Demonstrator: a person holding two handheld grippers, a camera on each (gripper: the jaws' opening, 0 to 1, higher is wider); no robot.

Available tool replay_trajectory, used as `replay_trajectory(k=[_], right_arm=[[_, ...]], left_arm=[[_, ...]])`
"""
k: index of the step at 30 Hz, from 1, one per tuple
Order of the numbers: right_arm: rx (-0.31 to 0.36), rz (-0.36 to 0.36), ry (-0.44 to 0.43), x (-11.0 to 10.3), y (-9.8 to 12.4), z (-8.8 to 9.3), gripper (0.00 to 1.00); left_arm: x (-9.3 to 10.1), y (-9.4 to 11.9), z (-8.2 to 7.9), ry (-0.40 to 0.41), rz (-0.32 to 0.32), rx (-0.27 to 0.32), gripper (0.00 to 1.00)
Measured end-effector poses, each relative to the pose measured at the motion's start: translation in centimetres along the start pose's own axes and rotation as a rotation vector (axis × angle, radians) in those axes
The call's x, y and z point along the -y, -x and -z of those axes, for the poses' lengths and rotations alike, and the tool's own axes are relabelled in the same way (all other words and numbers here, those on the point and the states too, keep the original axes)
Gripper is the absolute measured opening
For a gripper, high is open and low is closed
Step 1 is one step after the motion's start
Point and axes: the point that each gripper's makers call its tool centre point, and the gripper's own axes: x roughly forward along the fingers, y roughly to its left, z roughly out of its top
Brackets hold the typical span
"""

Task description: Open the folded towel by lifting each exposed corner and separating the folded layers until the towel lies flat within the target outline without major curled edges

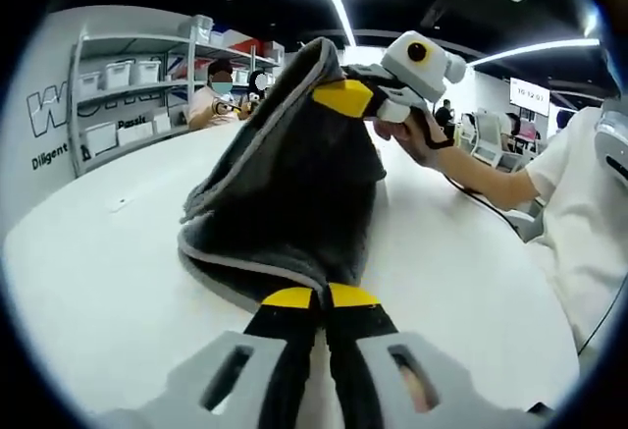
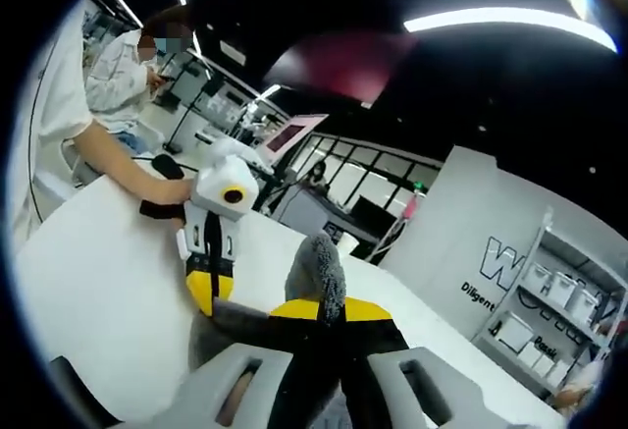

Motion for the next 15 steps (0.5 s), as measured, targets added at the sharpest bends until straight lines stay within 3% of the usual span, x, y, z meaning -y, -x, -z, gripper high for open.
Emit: replay_trajectory(k=[15], right_arm=[[0.033, 0.037, -0.051, 1.4, 0.7, -0.3, 0.0]], left_arm=[[-0.1, 0.0, 0.0, 0.0, 0.0, -0.002, 0.03]])
